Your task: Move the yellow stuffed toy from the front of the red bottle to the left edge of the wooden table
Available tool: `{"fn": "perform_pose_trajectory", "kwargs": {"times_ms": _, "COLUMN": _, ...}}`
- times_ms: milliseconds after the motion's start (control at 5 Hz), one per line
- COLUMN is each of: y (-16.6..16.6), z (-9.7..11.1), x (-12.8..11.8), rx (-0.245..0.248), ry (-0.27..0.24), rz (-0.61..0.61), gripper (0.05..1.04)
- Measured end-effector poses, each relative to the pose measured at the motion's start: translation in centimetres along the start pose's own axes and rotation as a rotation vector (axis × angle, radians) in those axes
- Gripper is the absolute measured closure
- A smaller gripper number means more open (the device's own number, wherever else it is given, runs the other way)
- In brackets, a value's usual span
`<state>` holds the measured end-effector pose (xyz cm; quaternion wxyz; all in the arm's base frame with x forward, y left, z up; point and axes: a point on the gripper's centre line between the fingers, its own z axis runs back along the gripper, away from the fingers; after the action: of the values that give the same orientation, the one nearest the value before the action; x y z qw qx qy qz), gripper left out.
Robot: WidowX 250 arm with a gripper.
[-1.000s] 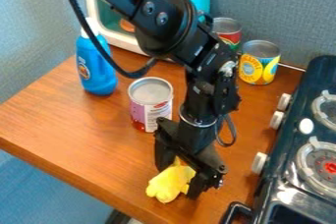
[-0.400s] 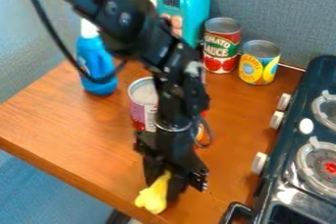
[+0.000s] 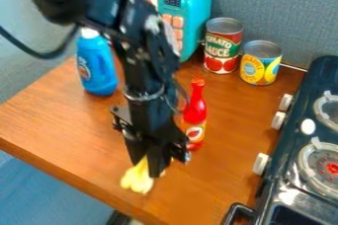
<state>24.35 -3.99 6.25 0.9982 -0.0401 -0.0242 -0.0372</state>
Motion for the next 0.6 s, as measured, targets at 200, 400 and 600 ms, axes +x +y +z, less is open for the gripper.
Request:
{"fn": "perform_pose_trajectory", "kwargs": {"times_ms": 200, "y": 4.3, "z": 1.5, "x": -1.3, "rx": -0.014, "ry": 0.051, "rz": 0.085, "gripper": 0.728}}
{"fn": "perform_pose_trajectory", "kwargs": {"times_ms": 400, "y": 8.9, "z": 2.2, "x": -1.0, "rx": 0.003, "ry": 0.145, "rz": 0.100, "gripper": 0.728}}
{"fn": "perform_pose_trajectory", "kwargs": {"times_ms": 600, "y": 13.3, "z": 2.4, "x": -0.4, "rx": 0.002, "ry": 0.182, "rz": 0.106, "gripper": 0.728}}
